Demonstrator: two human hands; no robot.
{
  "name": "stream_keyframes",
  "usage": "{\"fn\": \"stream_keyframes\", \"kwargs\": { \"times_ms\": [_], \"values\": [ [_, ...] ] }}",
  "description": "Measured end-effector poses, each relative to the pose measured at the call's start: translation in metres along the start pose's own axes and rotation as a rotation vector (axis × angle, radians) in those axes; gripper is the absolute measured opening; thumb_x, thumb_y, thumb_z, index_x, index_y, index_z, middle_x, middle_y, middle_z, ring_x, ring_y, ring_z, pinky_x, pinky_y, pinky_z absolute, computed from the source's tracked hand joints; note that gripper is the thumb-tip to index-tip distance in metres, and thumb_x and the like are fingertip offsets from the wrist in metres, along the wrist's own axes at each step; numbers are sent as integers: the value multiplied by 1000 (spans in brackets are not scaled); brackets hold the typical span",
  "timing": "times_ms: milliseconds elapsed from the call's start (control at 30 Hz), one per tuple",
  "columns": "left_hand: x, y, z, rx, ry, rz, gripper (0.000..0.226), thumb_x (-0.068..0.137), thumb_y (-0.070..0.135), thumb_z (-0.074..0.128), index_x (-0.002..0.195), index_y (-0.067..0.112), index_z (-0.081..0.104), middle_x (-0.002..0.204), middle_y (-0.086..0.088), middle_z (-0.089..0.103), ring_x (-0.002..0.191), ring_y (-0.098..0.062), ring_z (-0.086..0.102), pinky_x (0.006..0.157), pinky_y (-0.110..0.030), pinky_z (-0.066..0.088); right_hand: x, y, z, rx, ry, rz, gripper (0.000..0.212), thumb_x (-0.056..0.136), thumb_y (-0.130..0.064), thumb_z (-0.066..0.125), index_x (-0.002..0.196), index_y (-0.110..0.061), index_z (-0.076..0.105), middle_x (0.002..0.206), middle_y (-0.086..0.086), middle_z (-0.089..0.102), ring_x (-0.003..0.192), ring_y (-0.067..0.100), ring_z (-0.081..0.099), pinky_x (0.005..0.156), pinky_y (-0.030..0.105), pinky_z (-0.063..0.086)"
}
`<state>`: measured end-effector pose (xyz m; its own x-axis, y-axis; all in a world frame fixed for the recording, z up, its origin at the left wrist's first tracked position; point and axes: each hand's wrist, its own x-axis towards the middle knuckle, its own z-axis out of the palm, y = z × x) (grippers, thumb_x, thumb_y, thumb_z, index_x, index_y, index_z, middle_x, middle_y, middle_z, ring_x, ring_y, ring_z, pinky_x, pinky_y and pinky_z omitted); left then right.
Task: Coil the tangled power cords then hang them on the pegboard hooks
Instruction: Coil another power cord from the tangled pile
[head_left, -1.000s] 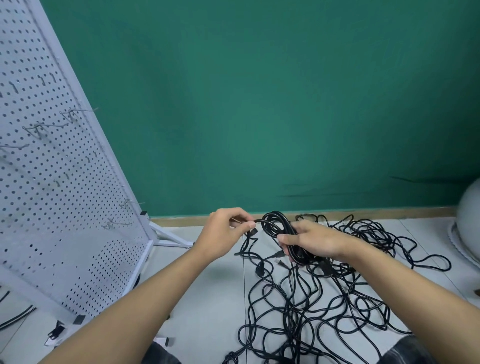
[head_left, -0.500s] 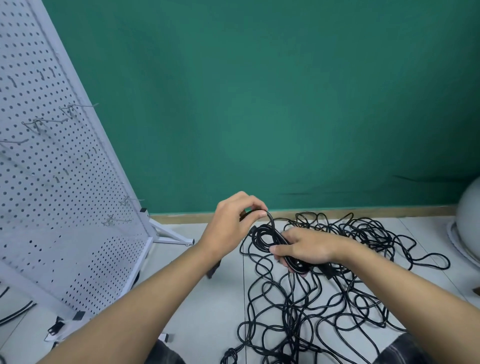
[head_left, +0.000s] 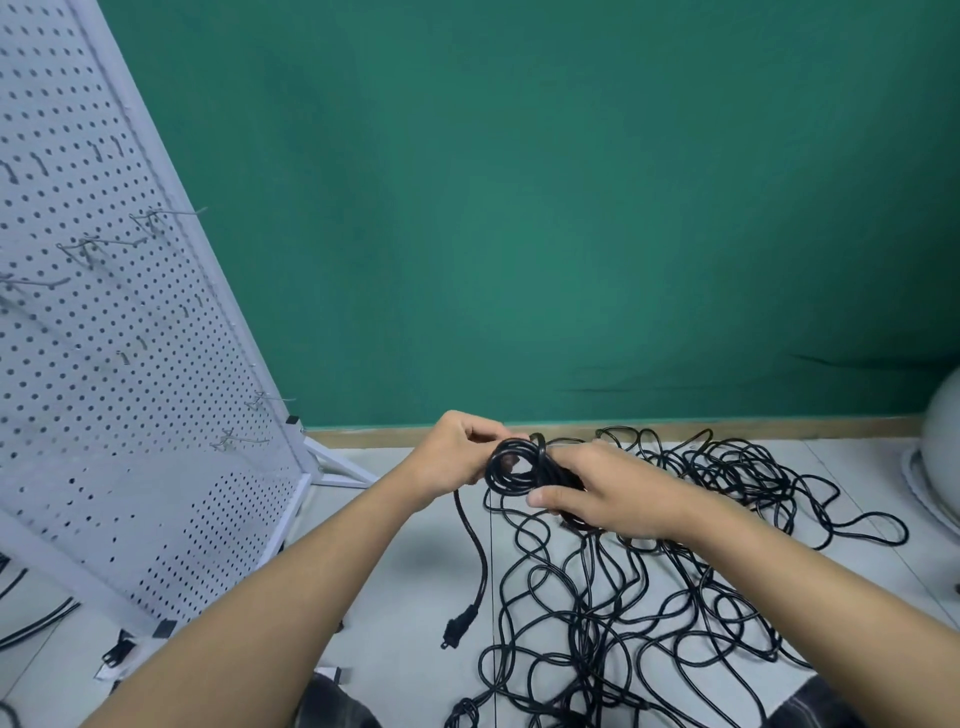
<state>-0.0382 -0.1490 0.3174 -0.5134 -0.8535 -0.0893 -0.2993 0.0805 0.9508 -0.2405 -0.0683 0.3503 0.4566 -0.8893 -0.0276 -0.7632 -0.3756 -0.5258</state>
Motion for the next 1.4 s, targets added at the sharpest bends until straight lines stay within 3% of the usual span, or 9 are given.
{"fn": "stream_keyframes", "kwargs": {
  "times_ms": [133, 267, 533, 700, 867, 967, 1067, 1200, 1400],
  "values": [
    [-1, -6, 4, -22, -65, -67, 55, 97, -6, 50, 53, 26, 64, 55, 4, 51, 53, -11, 39, 53, -23, 34, -1, -1, -3, 147, 60, 4, 18, 92, -25, 73, 104, -19, 62, 89, -2, 67, 82, 13, 60, 77, 32, 50],
    [-6, -10, 16, -106, -143, -103, 30, 102, 2, 53, 76, 17, 58, 71, 0, 59, 54, -10, 43, 52, -22, 37, -3, 4, -6, 182, 43, 61, 19, 85, -21, 72, 101, -16, 62, 91, 8, 67, 86, 26, 63, 81, 48, 53],
    [-6, -13, 32, 169, -111, -121, 29, 108, 32, 50, 93, 20, 73, 62, 2, 51, 45, -5, 42, 50, -22, 36, 2, 17, -1, 172, 340, 293, 27, 72, -28, 92, 82, -22, 67, 76, -8, 74, 63, 18, 66, 54, 20, 47],
    [-9, -9, 52, 377, -50, -38, 25, 110, 30, 40, 118, 22, 63, 63, 3, 55, 54, -16, 60, 66, -30, 50, 4, 33, 3, 138, 496, 280, 30, 76, -32, 90, 101, -28, 73, 82, -12, 74, 73, 19, 67, 73, 32, 53],
    [-18, 1, 61, 745, -115, 2, 30, 111, 20, 35, 136, 10, 49, 108, -17, 60, 74, -24, 50, 70, -34, 41, 5, 40, 12, 78, 396, 326, 40, 86, -42, 81, 112, -30, 53, 70, -8, 59, 54, 12, 47, 61, 34, 42],
    [-17, 14, 57, 963, -97, 109, 27, 109, 19, 37, 124, 8, 56, 105, -17, 62, 85, -32, 58, 71, -41, 47, 7, 41, 7, 39, 282, 351, 40, 91, -39, 75, 113, -25, 45, 90, 1, 68, 77, 21, 58, 71, 38, 45],
    [-19, 26, 42, 1123, -61, 268, 25, 109, 26, 41, 104, 11, 61, 101, -13, 66, 92, -35, 63, 69, -38, 42, 2, 40, -3, 77, 146, 345, 42, 90, -32, 73, 115, -28, 39, 88, 5, 63, 74, 20, 52, 70, 39, 43],
    [-24, 39, 29, 1288, -123, 486, 27, 106, 31, 50, 105, 9, 66, 109, -9, 67, 98, -33, 64, 74, -41, 43, 1, 37, 3, -2, 27, 275, 37, 94, -27, 72, 114, -24, 41, 100, -2, 63, 89, 15, 57, 72, 31, 44],
    [-17, 38, 23, 1024, -68, 627, 18, 94, 31, 71, 97, 13, 73, 94, 0, 70, 85, -20, 62, 67, -34, 43, 11, 38, 13, -83, 9, 193, 32, 80, -20, 79, 96, -40, 60, 95, -11, 72, 78, 17, 71, 76, 44, 59]
  ]
}}
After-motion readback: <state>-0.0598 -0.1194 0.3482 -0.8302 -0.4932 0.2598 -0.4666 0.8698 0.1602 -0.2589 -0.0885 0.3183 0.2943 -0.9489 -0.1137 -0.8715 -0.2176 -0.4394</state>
